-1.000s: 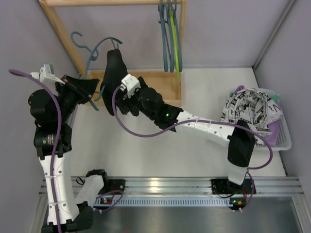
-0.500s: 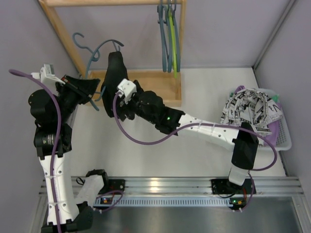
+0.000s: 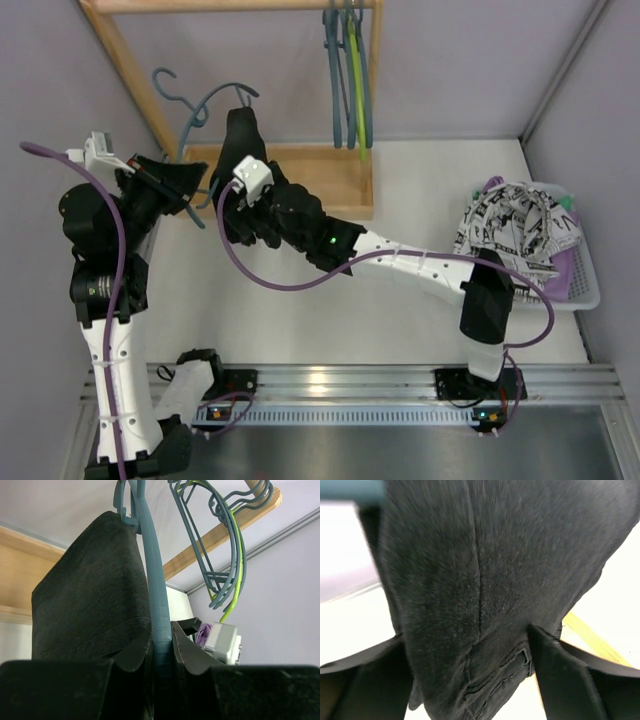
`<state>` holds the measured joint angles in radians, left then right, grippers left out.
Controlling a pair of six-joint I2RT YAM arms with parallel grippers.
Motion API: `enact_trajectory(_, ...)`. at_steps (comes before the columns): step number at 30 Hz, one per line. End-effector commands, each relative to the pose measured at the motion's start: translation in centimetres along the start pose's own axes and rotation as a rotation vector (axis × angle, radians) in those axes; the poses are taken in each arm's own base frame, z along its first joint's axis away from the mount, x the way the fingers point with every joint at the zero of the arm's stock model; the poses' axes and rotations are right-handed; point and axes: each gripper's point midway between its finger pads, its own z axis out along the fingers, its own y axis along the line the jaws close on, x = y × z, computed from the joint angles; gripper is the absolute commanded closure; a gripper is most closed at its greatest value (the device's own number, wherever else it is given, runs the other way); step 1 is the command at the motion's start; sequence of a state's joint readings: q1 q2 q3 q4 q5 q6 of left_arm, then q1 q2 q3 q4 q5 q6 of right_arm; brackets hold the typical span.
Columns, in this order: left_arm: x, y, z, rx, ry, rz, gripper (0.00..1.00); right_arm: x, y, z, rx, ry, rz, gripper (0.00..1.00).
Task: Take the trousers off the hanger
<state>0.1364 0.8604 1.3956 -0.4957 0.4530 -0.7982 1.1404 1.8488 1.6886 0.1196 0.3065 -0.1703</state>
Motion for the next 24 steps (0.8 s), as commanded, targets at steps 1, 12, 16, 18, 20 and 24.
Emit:
enact_trajectory(1, -3.5, -4.8, -1.2, 0.163, -0.14, 0.089, 1.0, -2.3, -2.2, 0.7, 0.072, -0.066, 0.0, 0.19)
enact_trajectory(12, -2.9, -4.2, -1.0, 0.154, -0.123, 0.079, 1.0, -3.5, -3.0, -1.3, 0.019, -0.094, -0.015, 0.46)
enact_trajectory(16, -2.9, -4.1, -1.0, 0.155, -0.123, 0.09, 1.0, -3.2, -2.8, -1.8, -0.016, -0.098, -0.026, 0.33)
enact_trajectory(18, -2.9, -4.2, -1.0, 0.159, -0.12, 0.091, 1.0, -3.3, -2.9, -2.0, -0.018, -0.103, -0.026, 0.31)
enact_trajectory(20, -2.9, -4.2, -1.0, 0.158, -0.119, 0.087, 1.0, -3.2, -3.1, -1.9, -0.017, -0.099, -0.03, 0.34)
enact_trajectory(24, -2.8, -4.2, -1.0, 0.159, -0.115, 0.082, 1.0, -3.1, -3.5, -1.6, -0.007, -0.099, -0.03, 0.41)
